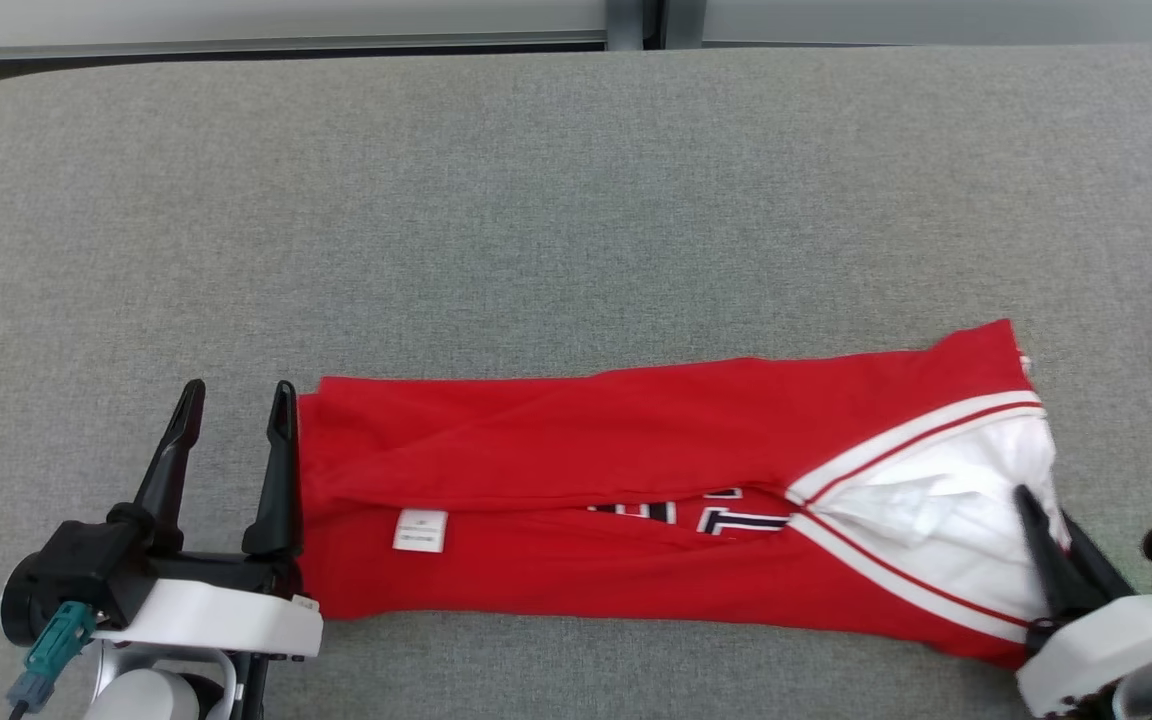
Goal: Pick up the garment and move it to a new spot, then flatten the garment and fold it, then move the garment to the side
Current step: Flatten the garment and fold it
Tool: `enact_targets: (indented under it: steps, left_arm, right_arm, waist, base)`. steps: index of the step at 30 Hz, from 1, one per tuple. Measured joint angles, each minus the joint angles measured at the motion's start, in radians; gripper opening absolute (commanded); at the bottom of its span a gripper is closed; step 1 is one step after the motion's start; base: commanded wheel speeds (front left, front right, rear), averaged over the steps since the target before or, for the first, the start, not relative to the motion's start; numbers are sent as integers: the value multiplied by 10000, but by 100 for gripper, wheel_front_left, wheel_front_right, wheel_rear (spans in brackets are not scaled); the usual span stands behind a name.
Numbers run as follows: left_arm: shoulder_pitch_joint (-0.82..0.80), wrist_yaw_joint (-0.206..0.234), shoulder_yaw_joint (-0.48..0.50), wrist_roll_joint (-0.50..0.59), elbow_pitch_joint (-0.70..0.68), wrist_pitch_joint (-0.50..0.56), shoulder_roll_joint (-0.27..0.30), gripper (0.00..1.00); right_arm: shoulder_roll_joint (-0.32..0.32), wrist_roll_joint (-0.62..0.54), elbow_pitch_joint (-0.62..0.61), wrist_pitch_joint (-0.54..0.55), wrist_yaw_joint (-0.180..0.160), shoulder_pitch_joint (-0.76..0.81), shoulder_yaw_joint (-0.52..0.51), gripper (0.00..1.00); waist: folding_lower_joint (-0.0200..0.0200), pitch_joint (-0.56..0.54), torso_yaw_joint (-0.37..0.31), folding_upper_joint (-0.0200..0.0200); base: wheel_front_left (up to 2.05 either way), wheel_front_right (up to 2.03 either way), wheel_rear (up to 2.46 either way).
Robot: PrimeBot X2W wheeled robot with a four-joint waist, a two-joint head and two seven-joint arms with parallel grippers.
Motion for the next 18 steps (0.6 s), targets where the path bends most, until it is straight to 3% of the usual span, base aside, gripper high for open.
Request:
enact_targets:
  steps: [5,10,18]
  left_arm:
    - [4,-54,90,29,48,-2,-29,100]
    - [89,-69,199,44,79,-2,-75,100]
    - [196,-107,263,63,81,-6,-144,100]
  right_arm:
    - [-658,-12,-288,-25,-2,393,-1290,0]
    - [-1266,165,-596,46,-2,505,-1768,0]
    - [-1402,-481,-2997,966,-13,-274,-255,0]
  waist:
    - [0,-127,-126,0]
    - [0,-310,-276,0]
    - [0,-716,-467,0]
  base:
    - [0,0,0]
    - [0,0,0]
    - [0,0,0]
